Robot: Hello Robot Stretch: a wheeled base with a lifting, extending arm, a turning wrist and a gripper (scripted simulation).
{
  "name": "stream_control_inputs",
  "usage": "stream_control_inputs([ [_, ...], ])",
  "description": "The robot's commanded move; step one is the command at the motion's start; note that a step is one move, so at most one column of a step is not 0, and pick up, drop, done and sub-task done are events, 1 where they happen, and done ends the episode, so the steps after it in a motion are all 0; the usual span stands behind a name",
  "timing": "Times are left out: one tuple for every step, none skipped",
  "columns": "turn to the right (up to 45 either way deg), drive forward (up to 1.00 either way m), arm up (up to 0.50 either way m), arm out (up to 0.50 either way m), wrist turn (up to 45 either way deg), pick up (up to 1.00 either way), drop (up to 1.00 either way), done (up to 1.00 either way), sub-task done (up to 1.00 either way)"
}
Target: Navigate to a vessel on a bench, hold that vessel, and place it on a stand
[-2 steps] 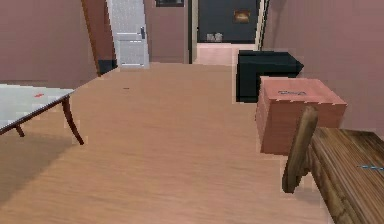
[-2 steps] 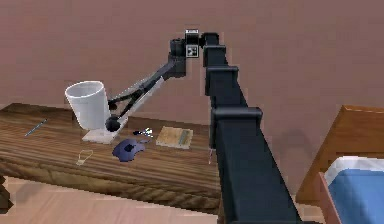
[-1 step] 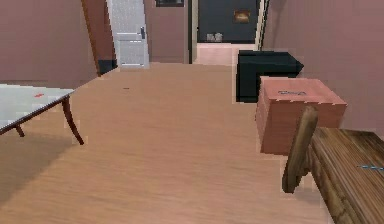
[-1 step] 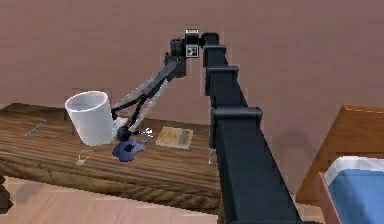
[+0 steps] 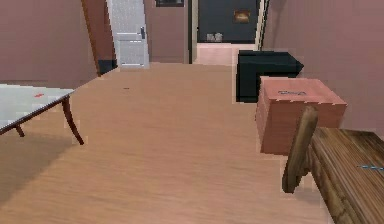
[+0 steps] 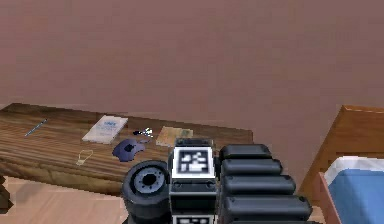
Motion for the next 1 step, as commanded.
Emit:
stream_control_inputs([
  [-9.0, 0.00, 0.00, 0.00, 0.0, 0.00, 0.00, 0.00, 0.00],
])
